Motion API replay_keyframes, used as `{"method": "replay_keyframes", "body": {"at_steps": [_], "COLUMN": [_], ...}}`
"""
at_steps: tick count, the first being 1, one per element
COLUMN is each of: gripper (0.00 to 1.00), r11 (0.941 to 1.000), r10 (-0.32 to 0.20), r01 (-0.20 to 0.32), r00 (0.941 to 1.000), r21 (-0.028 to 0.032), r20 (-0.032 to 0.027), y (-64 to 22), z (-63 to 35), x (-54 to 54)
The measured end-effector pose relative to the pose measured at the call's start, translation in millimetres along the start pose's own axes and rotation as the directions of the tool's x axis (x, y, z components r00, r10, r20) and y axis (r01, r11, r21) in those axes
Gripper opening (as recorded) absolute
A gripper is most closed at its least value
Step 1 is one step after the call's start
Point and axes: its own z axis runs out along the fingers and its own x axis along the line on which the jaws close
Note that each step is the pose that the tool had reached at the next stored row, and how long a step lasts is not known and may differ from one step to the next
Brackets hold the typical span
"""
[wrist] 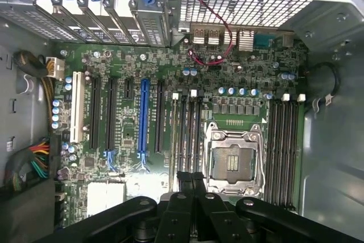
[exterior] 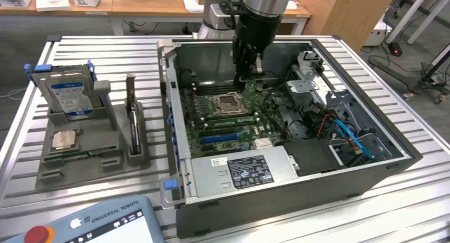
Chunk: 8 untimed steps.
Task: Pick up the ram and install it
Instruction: 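Press down the ram until it locks into place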
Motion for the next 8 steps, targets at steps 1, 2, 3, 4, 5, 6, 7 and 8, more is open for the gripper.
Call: {"method": "replay_keyframes", "body": {"at_steps": [1,2,3,4,5,6,7,8], "gripper": [0.1,0.1,0.1,0.1,0.1,0.1,0.1,0.1], "r11": [1.0,1.0,1.0,1.0,1.0,1.0,1.0,1.0], "r10": [0.0,0.0,0.0,0.0,0.0,0.0,0.0,0.0], "r01": [0.0,0.0,0.0,0.0,0.0,0.0,0.0,0.0], "r00": [1.0,1.0,1.0,1.0,1.0,1.0,1.0,1.0], "r21": [-0.0001,-0.0001,-0.0001,-0.0002,-0.0001,-0.0001,-0.0001,-0.0002], "r20": [-0.0002,-0.0002,-0.0002,-0.0002,-0.0002,-0.0002,-0.0002,-0.0002], "y": [0.0,0.0,0.0,0.0,0.0,0.0,0.0,0.0], "z": [-0.1,-0.1,-0.1,-0.1,-0.1,-0.1,-0.1,-0.1], "x": [0.0,0.0,0.0,0.0,0.0,0.0,0.0,0.0]}}
